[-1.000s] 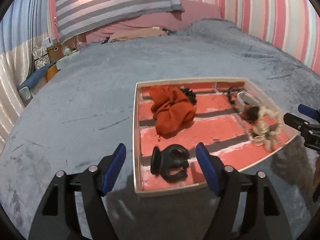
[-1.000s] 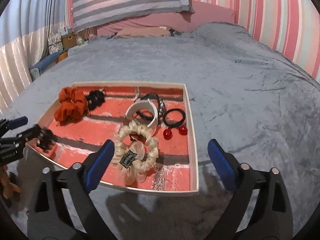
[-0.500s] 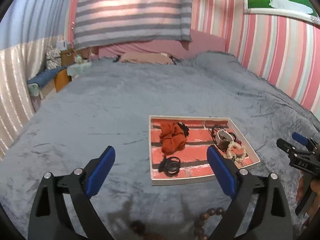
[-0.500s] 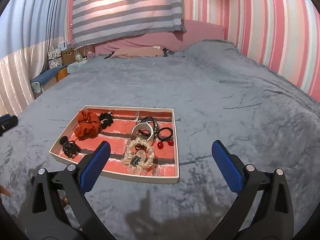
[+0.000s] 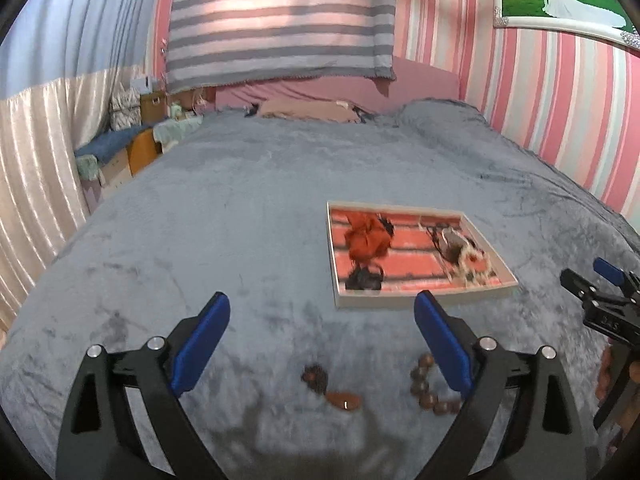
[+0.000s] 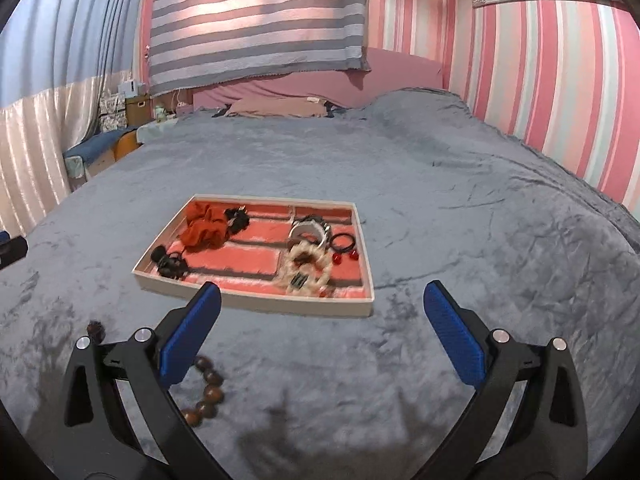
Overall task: Organize jewelry
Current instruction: 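Grasp the braided cord pendant with left tool while right tool grasps the wooden bead bracelet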
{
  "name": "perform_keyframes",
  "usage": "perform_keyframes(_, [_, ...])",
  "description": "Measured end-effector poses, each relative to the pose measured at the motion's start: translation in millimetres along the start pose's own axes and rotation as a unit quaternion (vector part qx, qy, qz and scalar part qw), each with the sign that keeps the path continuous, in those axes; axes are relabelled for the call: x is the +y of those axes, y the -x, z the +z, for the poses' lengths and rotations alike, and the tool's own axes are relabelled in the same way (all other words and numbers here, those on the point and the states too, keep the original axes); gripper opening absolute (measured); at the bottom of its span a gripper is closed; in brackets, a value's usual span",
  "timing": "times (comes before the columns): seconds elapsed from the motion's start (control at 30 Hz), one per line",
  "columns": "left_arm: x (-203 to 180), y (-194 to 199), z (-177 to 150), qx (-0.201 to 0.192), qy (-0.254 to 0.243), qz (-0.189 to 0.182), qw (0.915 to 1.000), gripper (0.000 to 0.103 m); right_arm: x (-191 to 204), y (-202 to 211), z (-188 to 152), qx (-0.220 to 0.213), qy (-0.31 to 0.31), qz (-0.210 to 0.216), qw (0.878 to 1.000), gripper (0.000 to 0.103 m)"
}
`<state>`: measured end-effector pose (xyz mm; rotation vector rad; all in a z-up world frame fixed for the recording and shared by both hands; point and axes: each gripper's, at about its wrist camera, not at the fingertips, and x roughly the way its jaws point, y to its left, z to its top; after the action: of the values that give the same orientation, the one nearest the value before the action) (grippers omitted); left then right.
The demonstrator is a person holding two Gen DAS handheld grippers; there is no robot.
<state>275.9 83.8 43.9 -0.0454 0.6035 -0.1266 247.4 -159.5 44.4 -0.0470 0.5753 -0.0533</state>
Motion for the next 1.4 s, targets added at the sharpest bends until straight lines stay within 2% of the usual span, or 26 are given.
perform_keyframes(0.2, [16, -13, -25, 0.034, 0.019, 0.000, 0.9992, 0.091, 20, -2, -21, 0.022, 0.004, 0.023, 0.999, 0.099])
perform_keyframes(0.33, [19, -22, -35, 0.045, 0.009, 0.015, 0.9988, 0.091, 31, -7, -36, 0.030, 0.005, 0.027, 0.999, 0.099])
perform_keyframes(0.5, [24, -38, -48, 0.060, 0.001, 0.010, 0.9982, 0.091, 38, -22, -48, 0.053, 0.001, 0.031, 0.998, 0.099])
perform_keyframes(0.57, [30, -48, -53, 0.072, 0.009, -0.008, 0.9974, 0.091, 42, -28, -53, 0.061, 0.007, 0.029, 0.998, 0.099])
perform_keyframes(0.67, [35, -59, -57, 0.082, 0.023, -0.007, 0.9964, 0.091, 48, -38, -59, 0.075, 0.008, 0.033, 0.997, 0.098])
perform_keyframes(0.8, [35, -72, -59, 0.090, 0.019, -0.009, 0.9957, 0.091, 55, -54, -66, 0.104, 0.005, 0.040, 0.994, 0.086])
perform_keyframes(0.93, [31, -83, -63, 0.097, 0.006, -0.010, 0.9952, 0.090, 64, -65, -74, 0.123, 0.008, 0.041, 0.992, 0.081])
perform_keyframes(1.07, [23, -95, -68, 0.108, -0.011, -0.015, 0.9939, 0.084, 65, -76, -81, 0.143, 0.004, 0.045, 0.989, 0.073])
perform_keyframes(1.13, [21, -102, -70, 0.115, -0.018, -0.014, 0.9931, 0.077, 64, -80, -84, 0.152, -0.001, 0.047, 0.987, 0.069])
perform_keyframes(1.2, [21, -109, -73, 0.125, -0.018, -0.017, 0.9918, 0.065, 64, -85, -87, 0.160, -0.008, 0.055, 0.985, 0.064])
perform_keyframes(1.4, [30, -120, -74, 0.133, 0.004, -0.023, 0.9908, 0.056, 72, -91, -92, 0.167, -0.008, 0.060, 0.984, 0.055])
